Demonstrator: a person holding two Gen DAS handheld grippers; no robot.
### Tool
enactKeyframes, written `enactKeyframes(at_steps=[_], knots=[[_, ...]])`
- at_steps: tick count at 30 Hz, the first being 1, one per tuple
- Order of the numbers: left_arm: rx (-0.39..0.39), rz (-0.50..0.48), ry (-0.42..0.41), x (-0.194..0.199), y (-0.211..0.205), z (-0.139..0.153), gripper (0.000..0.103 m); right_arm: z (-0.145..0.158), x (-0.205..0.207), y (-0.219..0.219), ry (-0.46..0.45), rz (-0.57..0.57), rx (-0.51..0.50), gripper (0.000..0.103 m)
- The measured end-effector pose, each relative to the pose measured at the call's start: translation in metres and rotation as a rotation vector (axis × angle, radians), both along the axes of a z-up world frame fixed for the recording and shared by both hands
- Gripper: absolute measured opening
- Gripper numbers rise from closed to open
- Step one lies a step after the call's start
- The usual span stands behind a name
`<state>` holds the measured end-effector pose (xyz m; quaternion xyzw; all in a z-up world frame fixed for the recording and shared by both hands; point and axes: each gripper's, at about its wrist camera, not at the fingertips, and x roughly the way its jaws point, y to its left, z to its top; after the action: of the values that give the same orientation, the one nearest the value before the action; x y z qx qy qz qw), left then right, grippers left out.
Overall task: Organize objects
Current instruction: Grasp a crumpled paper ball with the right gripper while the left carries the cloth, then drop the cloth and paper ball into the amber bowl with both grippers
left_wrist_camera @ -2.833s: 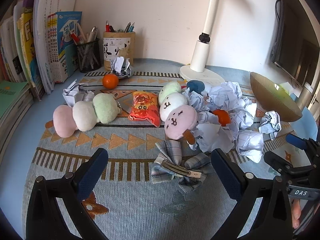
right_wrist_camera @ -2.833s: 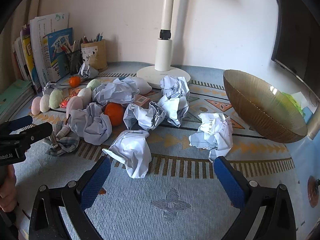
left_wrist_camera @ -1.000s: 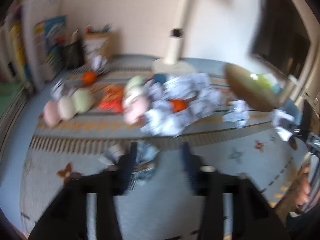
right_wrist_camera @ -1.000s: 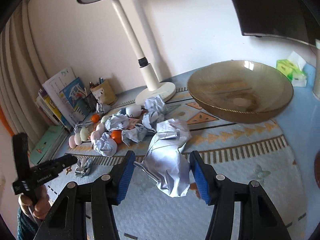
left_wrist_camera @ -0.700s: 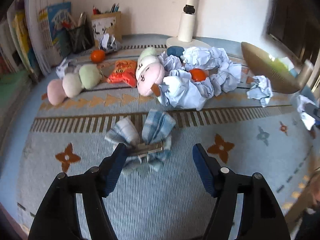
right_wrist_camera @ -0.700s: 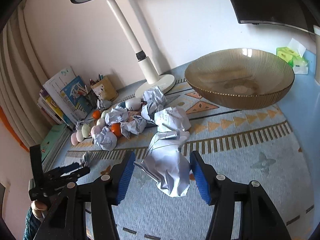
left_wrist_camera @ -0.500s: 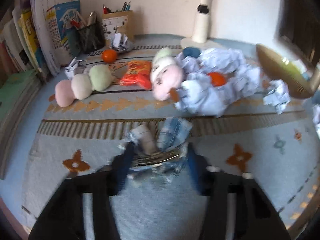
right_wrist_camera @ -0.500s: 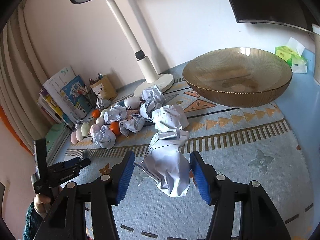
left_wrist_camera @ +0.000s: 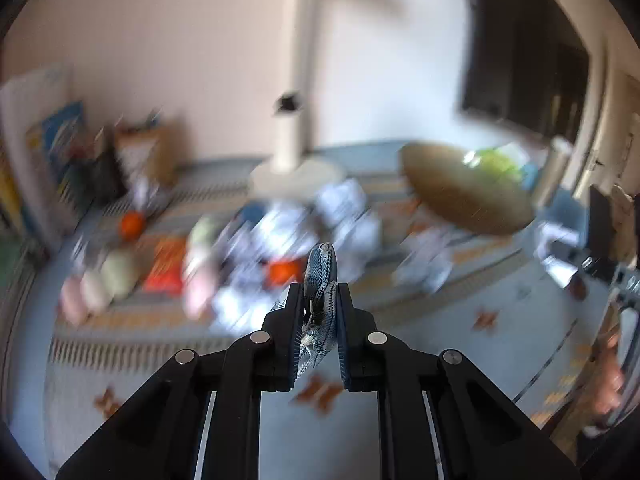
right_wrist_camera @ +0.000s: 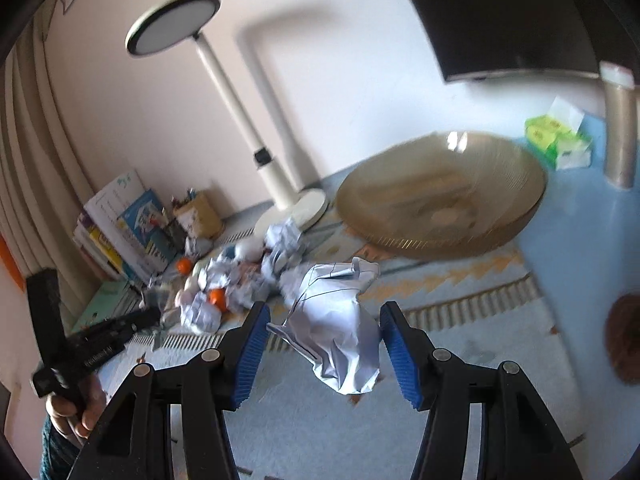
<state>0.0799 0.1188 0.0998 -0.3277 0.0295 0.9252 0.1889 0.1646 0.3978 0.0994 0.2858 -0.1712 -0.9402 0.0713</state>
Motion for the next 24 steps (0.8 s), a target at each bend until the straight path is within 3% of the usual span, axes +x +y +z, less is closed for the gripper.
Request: enactKeyframes(at_steps=[6, 13, 15, 16, 19, 24], knots=[[0.022, -0.188, 0.080, -0.033, 0.108, 0.038, 0.012, 0.032, -0.025, 0.031, 0.035, -0.117, 0.075, 0.056], [0.055, -0.268, 0.038, -0.097, 0.194, 0.025, 0.014, 0.033, -0.089, 0.072, -0.048, -0.194, 0.079, 0.057], [0.070, -0.268, 0.027, -0.112, 0.205, 0.018, 0.026, 0.032, -0.103, 0.078, -0.056, -0.208, 0.087, 0.064], [0.075, -0.268, 0.025, -0.114, 0.208, 0.018, 0.039, 0.031, -0.110, 0.084, -0.062, -0.227, 0.083, 0.070], [0.103, -0.238, 0.000, -0.125, 0.205, 0.013, 0.060, 0.024, -0.120, 0.095, -0.086, -0.240, 0.053, 0.070], [0.135, -0.195, 0.030, -0.114, 0.166, 0.019, 0.068, 0.016, -0.112, 0.092, -0.101, -0.227, 0.036, 0.070]])
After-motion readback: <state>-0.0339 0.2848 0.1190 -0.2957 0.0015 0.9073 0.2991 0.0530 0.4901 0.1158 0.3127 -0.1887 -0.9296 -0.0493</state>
